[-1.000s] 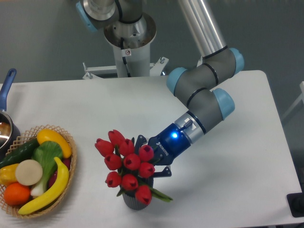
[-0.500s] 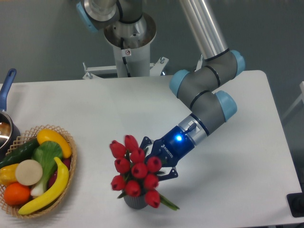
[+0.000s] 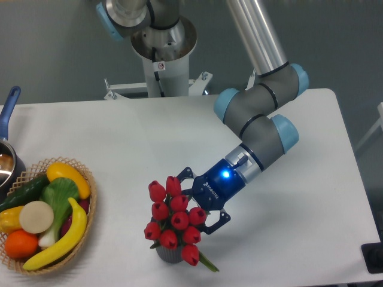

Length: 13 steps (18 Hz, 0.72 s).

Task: Insert the flowers into the vase
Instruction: 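Open the gripper to release the tulips in the vase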

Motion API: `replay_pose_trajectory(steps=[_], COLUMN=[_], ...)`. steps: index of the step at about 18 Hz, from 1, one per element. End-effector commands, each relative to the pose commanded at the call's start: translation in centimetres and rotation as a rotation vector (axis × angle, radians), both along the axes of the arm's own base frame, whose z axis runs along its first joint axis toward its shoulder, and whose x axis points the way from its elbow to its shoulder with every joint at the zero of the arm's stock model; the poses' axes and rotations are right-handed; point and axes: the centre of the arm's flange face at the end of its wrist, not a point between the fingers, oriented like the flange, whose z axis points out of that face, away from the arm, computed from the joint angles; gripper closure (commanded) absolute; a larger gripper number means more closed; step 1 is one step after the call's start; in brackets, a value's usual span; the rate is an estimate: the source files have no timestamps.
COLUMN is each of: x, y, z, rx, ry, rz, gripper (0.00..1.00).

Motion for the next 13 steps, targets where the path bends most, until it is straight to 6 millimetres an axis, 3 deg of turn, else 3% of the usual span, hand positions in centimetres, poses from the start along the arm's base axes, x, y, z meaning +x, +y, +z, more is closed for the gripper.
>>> replay_pose_trajectory(steps=[3,6,13], x=[0.1,-0.2,-2.7], y=[-1.4,-3.4,-7.8], z=[-0.7,-1.2,-0.1], rx=[-0.013,-0.023,-0.015], ry=[-0.024,-0.043,-0.044], rz=[0.019,0.049,0.133], gripper=[0.00,0.00,0.00])
